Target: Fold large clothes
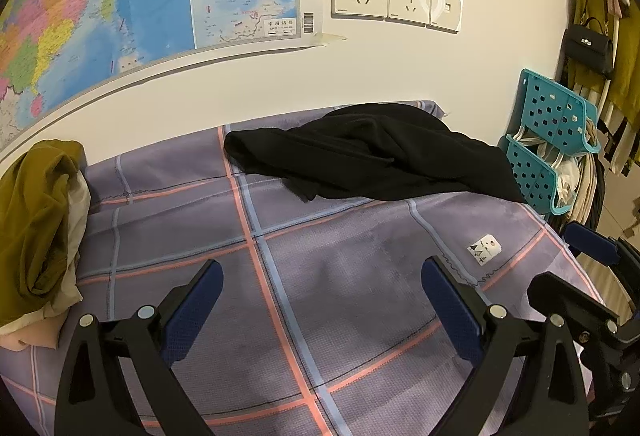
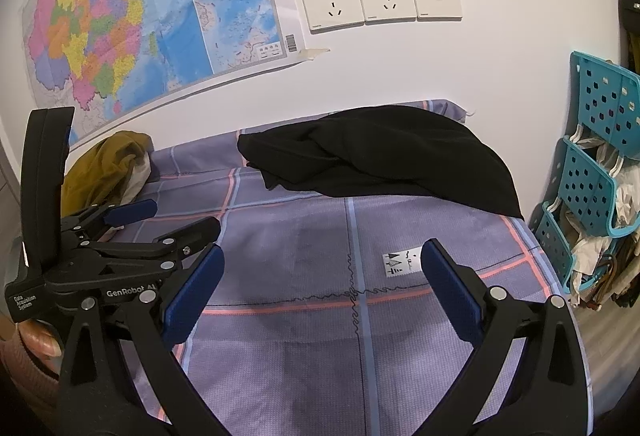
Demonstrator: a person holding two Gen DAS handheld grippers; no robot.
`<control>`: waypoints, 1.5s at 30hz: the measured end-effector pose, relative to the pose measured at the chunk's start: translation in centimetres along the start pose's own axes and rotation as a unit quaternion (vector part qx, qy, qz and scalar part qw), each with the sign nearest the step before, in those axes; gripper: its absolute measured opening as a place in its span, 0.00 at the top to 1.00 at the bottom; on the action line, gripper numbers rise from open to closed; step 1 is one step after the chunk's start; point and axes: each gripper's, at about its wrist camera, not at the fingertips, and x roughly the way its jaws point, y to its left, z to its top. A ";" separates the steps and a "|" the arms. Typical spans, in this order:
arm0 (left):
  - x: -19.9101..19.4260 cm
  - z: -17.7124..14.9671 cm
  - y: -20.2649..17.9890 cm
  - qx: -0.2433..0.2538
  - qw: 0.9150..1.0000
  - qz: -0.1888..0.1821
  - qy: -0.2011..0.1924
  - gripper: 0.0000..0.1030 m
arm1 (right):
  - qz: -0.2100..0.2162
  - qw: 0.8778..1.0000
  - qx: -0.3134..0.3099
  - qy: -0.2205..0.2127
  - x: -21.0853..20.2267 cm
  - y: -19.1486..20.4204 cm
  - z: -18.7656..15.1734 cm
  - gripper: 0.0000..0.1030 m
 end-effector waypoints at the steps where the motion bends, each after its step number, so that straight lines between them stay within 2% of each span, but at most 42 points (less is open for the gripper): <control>1: 0.0 0.0 0.0 0.000 1.000 0.001 0.000 0.07 | 0.002 1.000 0.001 0.000 0.0 0.0 0.0 0.06; 45: -0.3 0.0 0.1 -0.004 1.000 -0.001 0.000 0.07 | 0.009 1.000 0.002 -0.002 -0.1 -0.2 0.0 0.06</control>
